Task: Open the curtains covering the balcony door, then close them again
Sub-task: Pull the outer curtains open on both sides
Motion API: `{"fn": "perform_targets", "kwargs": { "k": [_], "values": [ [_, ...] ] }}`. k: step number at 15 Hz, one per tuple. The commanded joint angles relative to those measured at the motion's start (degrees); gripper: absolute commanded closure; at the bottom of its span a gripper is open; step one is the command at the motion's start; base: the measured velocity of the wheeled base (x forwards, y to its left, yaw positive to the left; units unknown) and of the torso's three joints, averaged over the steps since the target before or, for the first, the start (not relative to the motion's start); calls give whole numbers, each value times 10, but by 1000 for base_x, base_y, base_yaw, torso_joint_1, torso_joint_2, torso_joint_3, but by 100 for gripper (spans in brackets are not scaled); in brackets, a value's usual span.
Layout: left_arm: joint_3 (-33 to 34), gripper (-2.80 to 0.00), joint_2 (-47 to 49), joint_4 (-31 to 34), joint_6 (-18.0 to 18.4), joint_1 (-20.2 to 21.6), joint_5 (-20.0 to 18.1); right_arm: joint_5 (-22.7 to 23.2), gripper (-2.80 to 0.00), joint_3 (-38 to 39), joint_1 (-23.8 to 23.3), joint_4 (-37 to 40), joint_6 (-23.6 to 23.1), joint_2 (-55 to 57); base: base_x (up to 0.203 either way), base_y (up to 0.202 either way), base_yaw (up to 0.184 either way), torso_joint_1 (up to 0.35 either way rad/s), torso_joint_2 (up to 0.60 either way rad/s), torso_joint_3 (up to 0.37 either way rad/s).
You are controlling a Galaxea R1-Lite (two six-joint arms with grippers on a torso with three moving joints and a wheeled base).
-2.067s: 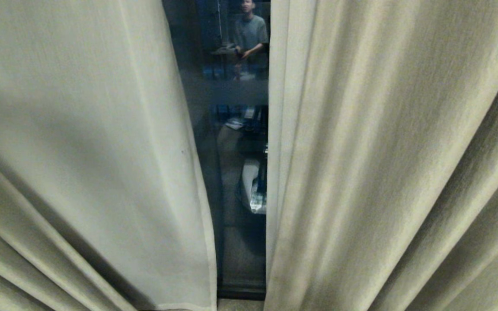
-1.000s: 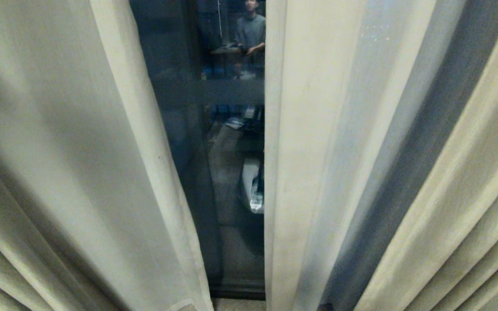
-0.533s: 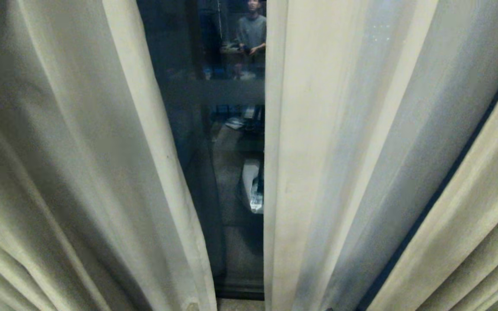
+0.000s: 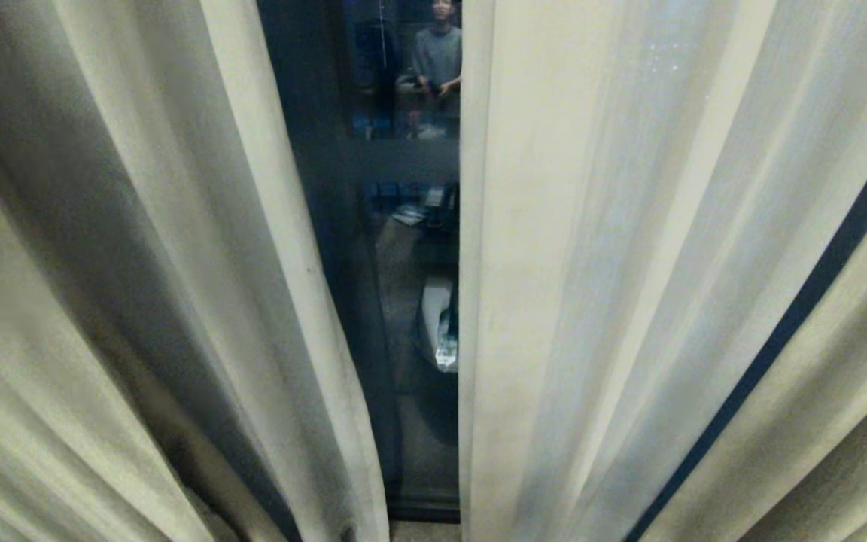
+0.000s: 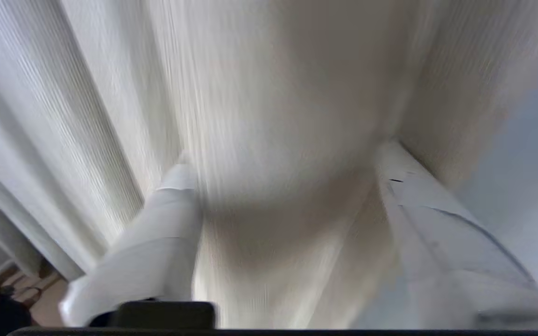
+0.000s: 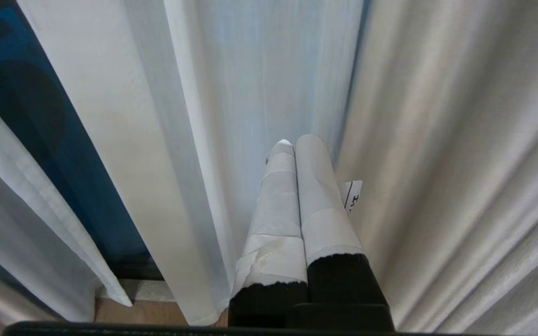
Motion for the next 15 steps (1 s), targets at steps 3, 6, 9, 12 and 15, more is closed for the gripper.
{"fn": "perform_targets", "kwargs": {
  "k": [3, 6, 9, 12, 15],
  "values": [
    [85, -280, -91, 1, 0, -54, 0, 0, 0, 0, 0, 0, 0, 0, 0, 0, 0, 0, 0, 0],
    [136, -280, -136, 1, -1, -103, -1, 0, 0, 0, 0, 0, 0, 0, 0, 0, 0, 0, 0, 0],
    [178, -280, -175, 16, 0, -130, -1, 0, 0, 0, 0, 0, 0, 0, 0, 0, 0, 0, 0, 0],
    [226, 0, -212, 19, 0, -159, -2, 0, 0, 0, 0, -1, 0, 0, 0, 0, 0, 0, 0, 0],
    [262, 0, -242, 22, 0, -178, -1, 0, 0, 0, 0, 0, 0, 0, 0, 0, 0, 0, 0, 0]
  ]
}}
